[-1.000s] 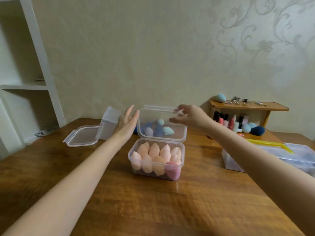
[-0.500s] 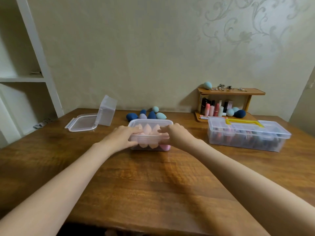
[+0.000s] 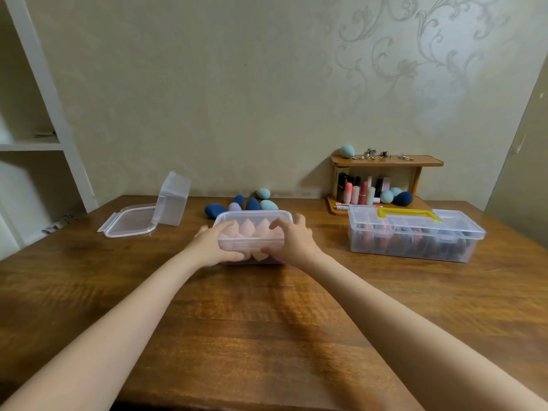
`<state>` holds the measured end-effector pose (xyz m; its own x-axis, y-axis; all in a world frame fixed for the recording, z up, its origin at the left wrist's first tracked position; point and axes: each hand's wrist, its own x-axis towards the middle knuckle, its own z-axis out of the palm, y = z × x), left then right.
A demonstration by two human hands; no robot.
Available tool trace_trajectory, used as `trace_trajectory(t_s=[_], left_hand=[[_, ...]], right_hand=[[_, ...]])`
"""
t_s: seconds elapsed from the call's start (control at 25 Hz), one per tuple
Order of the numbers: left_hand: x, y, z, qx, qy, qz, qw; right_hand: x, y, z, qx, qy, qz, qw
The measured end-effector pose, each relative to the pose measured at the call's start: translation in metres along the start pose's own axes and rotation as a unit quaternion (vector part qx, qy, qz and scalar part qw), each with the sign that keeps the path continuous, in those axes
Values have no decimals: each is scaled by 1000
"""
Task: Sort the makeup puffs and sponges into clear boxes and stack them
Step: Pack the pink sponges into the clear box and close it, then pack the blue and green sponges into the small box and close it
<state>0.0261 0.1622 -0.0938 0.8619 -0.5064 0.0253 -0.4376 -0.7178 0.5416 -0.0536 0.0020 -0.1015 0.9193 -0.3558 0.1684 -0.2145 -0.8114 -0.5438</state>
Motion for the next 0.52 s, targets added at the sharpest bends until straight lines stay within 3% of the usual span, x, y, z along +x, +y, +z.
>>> trace_trajectory(t_s=[0.08,0.2,0.32,0.4,0.52], left_hand=[[6,10,2,-86,-38,-10,995],[23,47,3,-152,4,23,988],[39,112,10,-239,65,71,966],[42,159,25,-258,73,112,957],[45,204,62,-267,-13,141,953]], right_hand=[[4,2,-8,154,-14,88,984],[19,18,-42,242,92,105,960],[30,39,-95,214,210,95,949],[32,58,-126,162,257,131,943],[18,104,-157,70,267,233,933]])
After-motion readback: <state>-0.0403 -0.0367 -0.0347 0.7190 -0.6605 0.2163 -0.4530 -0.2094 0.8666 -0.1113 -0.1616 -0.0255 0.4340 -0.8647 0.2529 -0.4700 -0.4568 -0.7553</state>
